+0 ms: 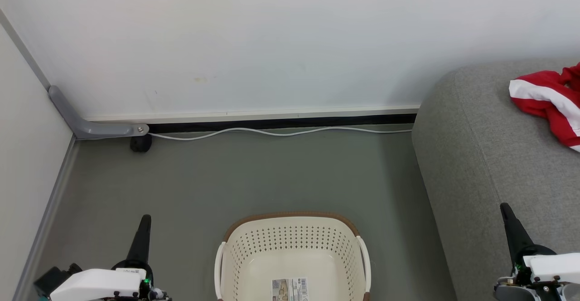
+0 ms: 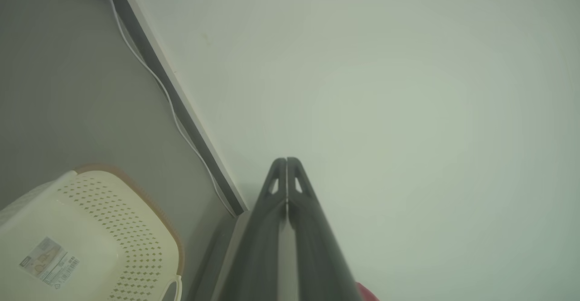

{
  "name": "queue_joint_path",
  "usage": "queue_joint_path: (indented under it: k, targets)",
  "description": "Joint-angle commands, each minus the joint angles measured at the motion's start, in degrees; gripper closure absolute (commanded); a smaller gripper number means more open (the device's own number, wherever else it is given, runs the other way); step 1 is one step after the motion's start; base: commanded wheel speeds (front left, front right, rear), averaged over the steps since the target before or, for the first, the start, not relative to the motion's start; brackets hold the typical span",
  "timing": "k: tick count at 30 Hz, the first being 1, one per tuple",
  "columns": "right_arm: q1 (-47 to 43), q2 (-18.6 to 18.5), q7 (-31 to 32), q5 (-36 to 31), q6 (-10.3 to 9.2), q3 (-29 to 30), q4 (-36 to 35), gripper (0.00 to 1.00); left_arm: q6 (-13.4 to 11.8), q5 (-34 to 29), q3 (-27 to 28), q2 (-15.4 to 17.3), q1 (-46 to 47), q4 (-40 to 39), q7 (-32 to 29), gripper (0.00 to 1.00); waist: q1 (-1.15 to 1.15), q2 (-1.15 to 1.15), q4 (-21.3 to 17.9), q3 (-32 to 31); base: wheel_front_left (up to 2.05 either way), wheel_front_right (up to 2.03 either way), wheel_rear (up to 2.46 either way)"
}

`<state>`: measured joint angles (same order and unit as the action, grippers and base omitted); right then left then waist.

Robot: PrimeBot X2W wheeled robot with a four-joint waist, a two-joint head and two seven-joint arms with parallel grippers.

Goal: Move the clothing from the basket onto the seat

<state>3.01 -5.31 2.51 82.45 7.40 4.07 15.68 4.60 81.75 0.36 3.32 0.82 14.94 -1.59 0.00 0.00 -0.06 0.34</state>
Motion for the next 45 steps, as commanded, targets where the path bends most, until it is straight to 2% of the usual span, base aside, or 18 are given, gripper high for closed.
queue_joint_path:
  k: [1,18,45]
  targets:
    - [2.5,-0.3,0.7,1.6,0.08,-0.3,-1.6,1.00,0.9,1.7,2.1,1.0,3.7,-1.2,-0.5,1.00,0.00,0.00,0.0,0.0,0.00,0.00,0.00]
    - [3.1,2.0,3.5,10.0,0.09,1.9,-1.7,1.00,2.9,11.8,4.2,0.9,5.2,-1.0,-3.3,1.00,0.00,0.00,0.1,-0.2,0.00,0.00,0.00]
    - [3.1,2.2,3.7,10.0,0.09,2.1,-1.7,1.00,2.9,11.5,4.8,0.5,5.3,-0.9,-3.8,1.00,0.00,0.00,0.1,-0.2,0.00,0.00,0.00]
